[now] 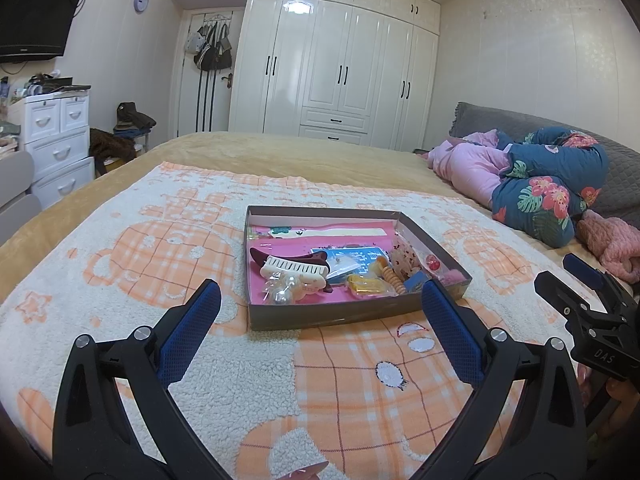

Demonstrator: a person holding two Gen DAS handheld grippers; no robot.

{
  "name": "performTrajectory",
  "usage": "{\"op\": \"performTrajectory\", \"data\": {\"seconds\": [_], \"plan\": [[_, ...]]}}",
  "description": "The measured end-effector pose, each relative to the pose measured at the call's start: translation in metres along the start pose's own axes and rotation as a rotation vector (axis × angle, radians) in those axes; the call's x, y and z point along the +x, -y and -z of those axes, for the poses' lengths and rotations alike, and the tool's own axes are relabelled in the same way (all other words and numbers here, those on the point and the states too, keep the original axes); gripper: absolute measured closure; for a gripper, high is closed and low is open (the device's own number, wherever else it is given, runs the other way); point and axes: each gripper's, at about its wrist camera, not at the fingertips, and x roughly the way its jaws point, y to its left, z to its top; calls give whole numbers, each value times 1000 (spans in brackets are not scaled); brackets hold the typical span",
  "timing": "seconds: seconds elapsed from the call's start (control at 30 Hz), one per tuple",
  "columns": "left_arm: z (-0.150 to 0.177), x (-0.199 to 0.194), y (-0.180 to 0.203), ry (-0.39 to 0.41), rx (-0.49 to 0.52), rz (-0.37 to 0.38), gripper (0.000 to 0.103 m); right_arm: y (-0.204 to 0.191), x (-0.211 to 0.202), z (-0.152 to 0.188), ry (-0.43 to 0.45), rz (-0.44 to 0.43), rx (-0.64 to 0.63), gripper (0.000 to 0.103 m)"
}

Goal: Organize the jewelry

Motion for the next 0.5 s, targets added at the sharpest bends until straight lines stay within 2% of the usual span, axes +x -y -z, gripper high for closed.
{"op": "performTrajectory", "data": {"seconds": [0.5], "plan": [[-2, -1, 1, 0, -7, 10, 11, -2, 2, 3, -5, 2, -8, 6]]}}
